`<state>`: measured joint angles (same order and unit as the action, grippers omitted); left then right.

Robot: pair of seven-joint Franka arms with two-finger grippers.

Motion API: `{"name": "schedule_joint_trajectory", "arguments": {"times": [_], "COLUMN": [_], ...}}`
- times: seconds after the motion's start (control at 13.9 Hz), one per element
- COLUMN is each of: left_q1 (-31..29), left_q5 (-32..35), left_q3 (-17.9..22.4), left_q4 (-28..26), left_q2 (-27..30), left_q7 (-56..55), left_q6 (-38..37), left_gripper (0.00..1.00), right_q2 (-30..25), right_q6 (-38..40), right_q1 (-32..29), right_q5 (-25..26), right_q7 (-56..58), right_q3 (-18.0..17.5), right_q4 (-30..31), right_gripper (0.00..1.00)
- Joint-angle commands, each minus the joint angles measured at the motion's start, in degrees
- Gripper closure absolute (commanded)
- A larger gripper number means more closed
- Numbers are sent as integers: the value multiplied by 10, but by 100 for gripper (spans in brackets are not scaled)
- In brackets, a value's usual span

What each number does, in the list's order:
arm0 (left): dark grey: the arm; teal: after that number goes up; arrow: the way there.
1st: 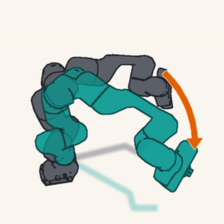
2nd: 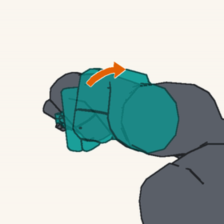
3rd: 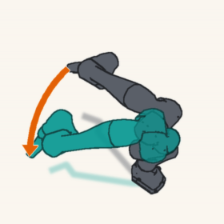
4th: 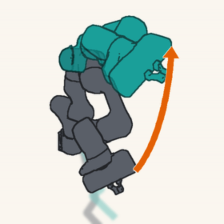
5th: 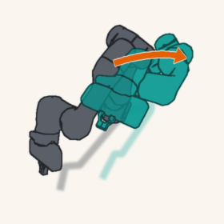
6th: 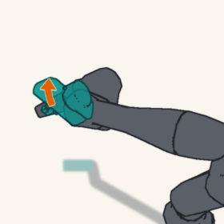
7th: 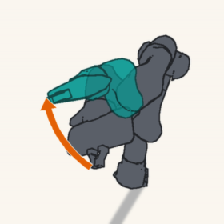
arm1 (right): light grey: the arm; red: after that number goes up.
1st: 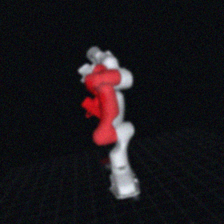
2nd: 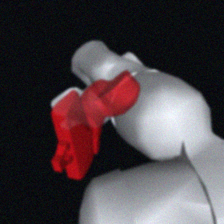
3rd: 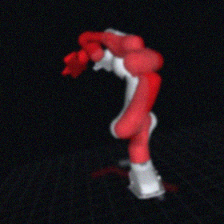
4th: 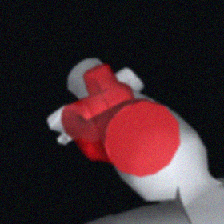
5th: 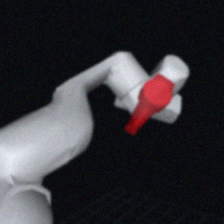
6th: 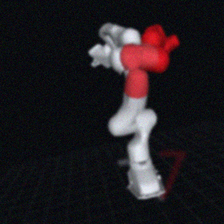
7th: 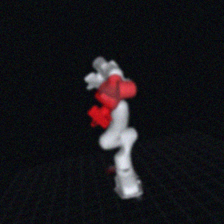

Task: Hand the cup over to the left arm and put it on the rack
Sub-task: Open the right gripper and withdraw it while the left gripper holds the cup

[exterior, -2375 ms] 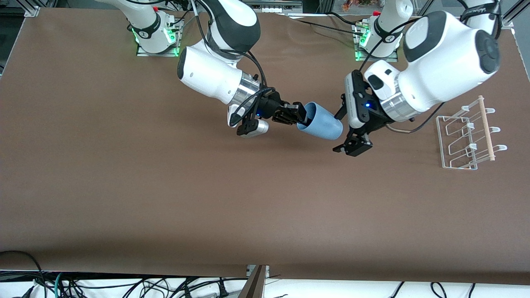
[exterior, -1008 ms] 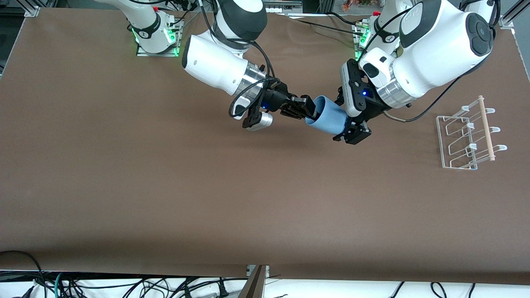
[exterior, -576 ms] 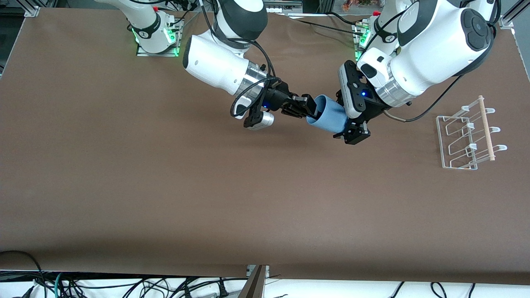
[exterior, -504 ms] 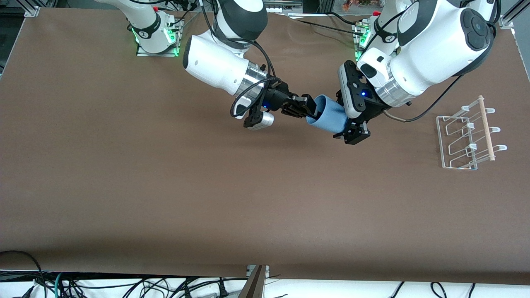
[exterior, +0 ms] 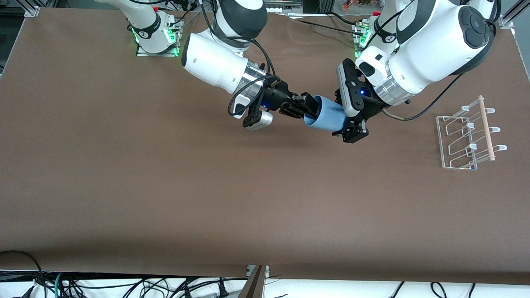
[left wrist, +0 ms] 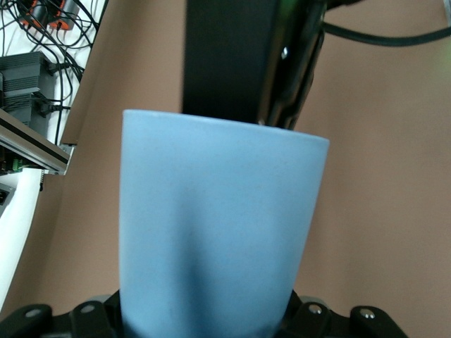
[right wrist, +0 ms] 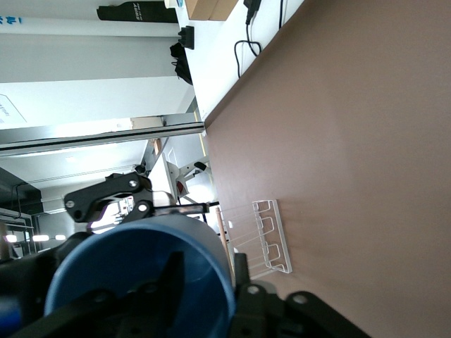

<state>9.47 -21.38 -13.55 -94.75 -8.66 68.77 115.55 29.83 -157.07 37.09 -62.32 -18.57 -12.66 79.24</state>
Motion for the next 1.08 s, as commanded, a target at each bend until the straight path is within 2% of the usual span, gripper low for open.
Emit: {"name": "schedule_joint_trajectory", "arguments": {"times": [0.0, 0.14, 0.29, 0.5, 0.65, 0.79, 1.01], "left_q1": [-6, -6, -6, -10, -28, -41, -67], "left_q5": [10, 10, 13, 69, 116, 191, 319], "left_q3": [17, 31, 68, 121, 127, 127, 127], "left_q4": [14, 21, 33, 32, 31, 29, 12], "left_q2": [6, 6, 2, 1, -1, -2, -5], "left_q7": [-2, 12, 19, 69, 76, 78, 79], "left_q6": [-44, -60, -97, -134, -161, -181, -197], "left_gripper": [100, 100, 100, 100, 100, 100, 100], "right_q2": [-16, -25, -47, -85, -108, -117, -122], "right_q6": [-7, -4, -3, 0, 15, 91, 212], "right_q1": [4, 0, 0, 0, 0, 0, 0], "right_q5": [-6, -6, -6, -5, -4, 4, 109], "right_q7": [5, 5, 5, 5, 6, 14, 14], "right_q3": [4, 10, 24, 38, 55, 89, 133], "right_q4": [-3, 4, 31, 79, 112, 114, 112], "right_gripper": [0, 0, 0, 0, 0, 0, 0]}}
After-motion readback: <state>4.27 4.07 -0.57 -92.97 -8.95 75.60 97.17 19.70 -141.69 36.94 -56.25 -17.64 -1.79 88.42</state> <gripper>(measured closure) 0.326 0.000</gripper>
